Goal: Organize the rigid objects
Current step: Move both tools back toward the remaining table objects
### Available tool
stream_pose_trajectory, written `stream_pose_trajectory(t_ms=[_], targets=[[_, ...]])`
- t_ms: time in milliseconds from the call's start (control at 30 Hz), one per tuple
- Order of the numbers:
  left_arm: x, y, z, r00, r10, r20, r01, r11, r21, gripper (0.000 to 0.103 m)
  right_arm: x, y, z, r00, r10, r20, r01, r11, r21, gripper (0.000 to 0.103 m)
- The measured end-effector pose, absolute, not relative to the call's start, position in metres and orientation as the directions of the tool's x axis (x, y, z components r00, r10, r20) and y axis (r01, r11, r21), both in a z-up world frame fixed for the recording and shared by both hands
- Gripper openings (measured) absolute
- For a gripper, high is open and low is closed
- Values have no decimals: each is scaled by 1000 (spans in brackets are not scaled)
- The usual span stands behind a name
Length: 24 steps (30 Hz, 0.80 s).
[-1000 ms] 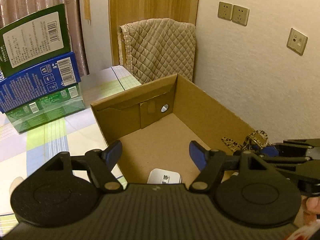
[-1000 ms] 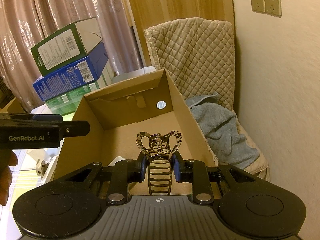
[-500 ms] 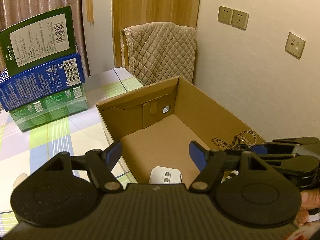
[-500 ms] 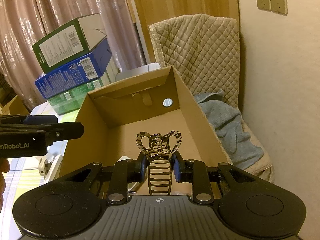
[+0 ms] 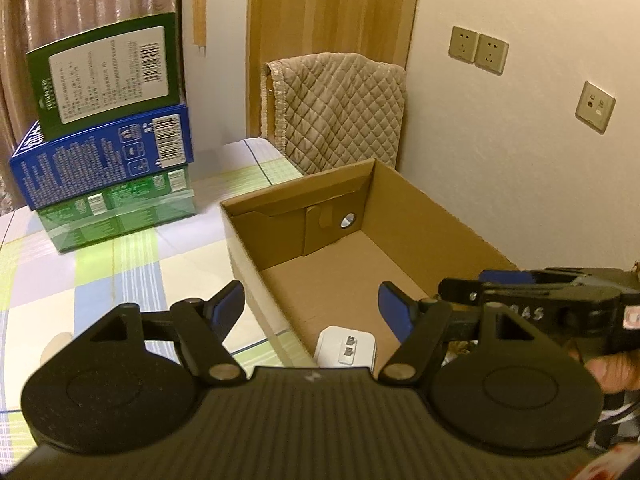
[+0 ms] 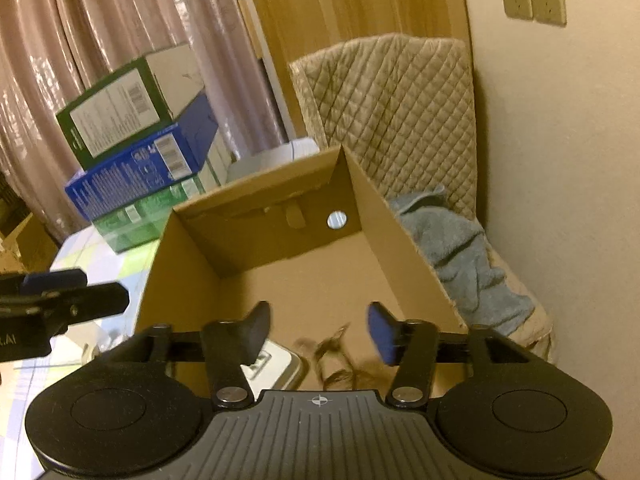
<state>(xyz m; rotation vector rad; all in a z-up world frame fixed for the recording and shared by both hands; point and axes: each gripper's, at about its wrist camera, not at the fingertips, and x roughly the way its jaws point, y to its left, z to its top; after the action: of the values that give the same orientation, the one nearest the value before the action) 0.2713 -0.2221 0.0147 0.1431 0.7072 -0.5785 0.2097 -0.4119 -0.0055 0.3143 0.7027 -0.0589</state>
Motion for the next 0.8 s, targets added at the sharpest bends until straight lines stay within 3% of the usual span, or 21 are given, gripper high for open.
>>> stream_pose_trajectory(t_ms=[800], targets=[[202,-124,39,674,-382,-632,409,906,-112,70,123,-359,48,818,84,-569,101,953,287,56]])
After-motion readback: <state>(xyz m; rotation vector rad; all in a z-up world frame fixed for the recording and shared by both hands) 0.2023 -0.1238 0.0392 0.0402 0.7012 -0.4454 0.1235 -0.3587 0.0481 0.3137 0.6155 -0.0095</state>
